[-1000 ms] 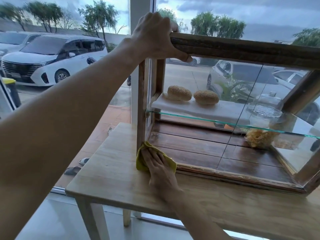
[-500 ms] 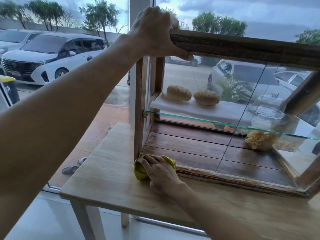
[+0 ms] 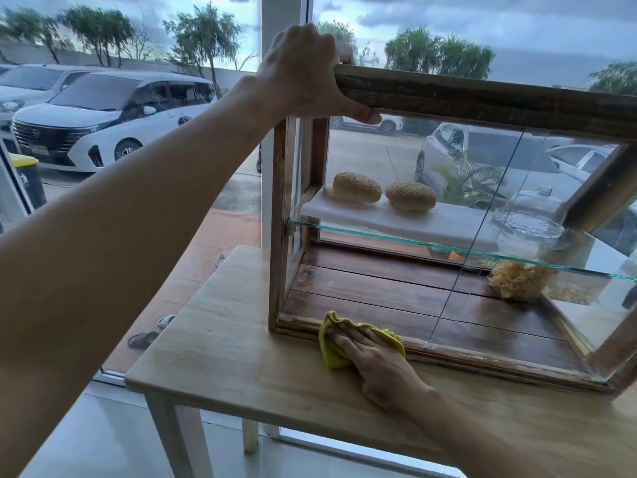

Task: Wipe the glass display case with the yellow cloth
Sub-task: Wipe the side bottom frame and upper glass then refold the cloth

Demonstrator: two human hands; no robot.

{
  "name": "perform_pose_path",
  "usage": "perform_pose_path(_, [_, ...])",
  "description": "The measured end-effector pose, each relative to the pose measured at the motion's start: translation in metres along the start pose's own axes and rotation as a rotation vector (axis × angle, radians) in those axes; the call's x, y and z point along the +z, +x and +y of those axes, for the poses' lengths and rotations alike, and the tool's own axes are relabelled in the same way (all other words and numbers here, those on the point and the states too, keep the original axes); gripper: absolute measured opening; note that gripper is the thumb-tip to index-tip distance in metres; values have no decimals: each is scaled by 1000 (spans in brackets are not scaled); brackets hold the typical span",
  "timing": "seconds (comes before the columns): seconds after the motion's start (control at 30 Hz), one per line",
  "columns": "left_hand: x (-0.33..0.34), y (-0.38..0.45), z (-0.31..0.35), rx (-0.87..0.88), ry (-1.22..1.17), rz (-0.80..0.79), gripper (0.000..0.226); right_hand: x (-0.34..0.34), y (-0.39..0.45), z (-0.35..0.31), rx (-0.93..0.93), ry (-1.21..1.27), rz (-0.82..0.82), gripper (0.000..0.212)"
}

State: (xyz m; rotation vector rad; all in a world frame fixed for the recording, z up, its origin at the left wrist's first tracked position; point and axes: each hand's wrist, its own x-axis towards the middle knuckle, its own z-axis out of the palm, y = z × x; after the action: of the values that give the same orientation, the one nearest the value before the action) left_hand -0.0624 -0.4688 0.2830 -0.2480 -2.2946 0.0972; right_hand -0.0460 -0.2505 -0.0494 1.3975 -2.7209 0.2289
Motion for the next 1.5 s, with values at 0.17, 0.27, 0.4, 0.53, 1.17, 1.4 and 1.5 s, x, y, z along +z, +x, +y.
perform_pose_path(0.17, [0,1,-1,2,-25,7,104,-6,-29,21,58,-20,1,88])
perform_pose_path(0.27, [-1,0,-1,2,-26,6,104,-9,-45,30,103,-13,2,89])
perform_pose_path(0.4, [0,0,-2,15,-39,2,106,-13,-60,40,146,-30,8,92])
perform_pose_path(0.53, [-1,0,-2,8,-39,-7,106,-18,-68,46,165,-21,10,90])
perform_pose_path(1.17, [-3,-7,-2,-57,-75,-23,86,-106,-30,16,81,-156,744,64])
perform_pose_path(1.4, [-9,-11,6,-114,-98,-49,92,-157,11,-9,42,-75,1147,38])
perform_pose_path(1.5, [-10,-17,6,-106,-151,-55,81,-171,29,-22,48,-5,1284,35])
